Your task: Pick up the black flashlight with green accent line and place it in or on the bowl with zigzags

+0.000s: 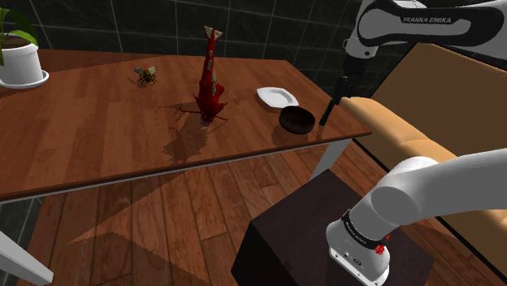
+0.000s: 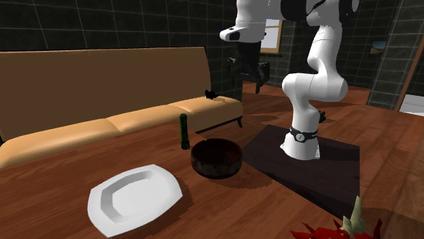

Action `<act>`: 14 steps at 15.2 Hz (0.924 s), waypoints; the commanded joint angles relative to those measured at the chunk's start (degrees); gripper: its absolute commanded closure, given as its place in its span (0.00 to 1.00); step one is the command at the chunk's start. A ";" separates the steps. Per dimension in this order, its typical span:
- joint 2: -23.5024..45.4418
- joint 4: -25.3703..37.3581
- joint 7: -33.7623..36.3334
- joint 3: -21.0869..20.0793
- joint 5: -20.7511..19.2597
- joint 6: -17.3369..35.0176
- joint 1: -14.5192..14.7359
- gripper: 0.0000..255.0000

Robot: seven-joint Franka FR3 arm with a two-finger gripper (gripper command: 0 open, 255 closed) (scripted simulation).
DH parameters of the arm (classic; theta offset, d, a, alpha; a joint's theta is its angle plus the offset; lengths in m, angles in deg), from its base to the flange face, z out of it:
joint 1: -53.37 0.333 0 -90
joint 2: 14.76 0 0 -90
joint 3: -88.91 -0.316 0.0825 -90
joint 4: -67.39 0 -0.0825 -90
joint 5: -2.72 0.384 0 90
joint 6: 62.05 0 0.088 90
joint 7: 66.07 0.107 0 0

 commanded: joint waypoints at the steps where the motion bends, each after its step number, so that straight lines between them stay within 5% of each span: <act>1: 3.83 1.90 -3.10 2.75 -0.51 2.52 -0.22 0.00; 8: 17.84 10.67 -14.06 11.05 1.80 8.81 -0.27 0.00; 14: 32.30 21.10 -25.20 16.49 8.92 12.05 -1.37 0.00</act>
